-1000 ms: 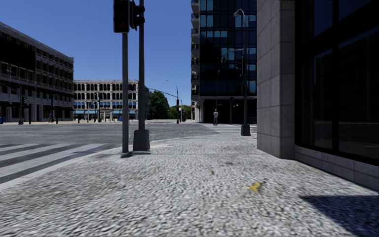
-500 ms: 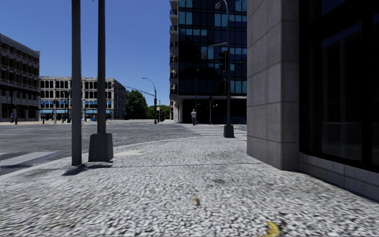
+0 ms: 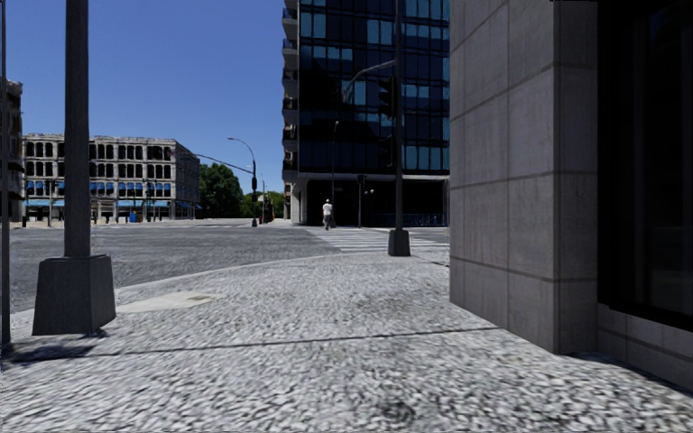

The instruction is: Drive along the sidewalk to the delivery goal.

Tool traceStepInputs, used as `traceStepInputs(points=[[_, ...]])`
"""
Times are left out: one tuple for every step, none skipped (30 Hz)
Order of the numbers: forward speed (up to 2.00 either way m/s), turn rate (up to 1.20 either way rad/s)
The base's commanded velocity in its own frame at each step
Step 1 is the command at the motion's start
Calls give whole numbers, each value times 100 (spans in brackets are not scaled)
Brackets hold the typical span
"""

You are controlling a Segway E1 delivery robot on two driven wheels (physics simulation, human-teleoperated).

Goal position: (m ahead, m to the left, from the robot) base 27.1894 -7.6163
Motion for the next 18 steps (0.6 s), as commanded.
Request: traceStepInputs(points=[[200, 0], [200, 0], [200, 0], [200, 0], [200, 0], [200, 0], [200, 0], [200, 0], [200, 0], [200, 0], [200, 0], [200, 0], [200, 0], [200, 0], [200, 0], [200, 0], [200, 0], [200, 0]])
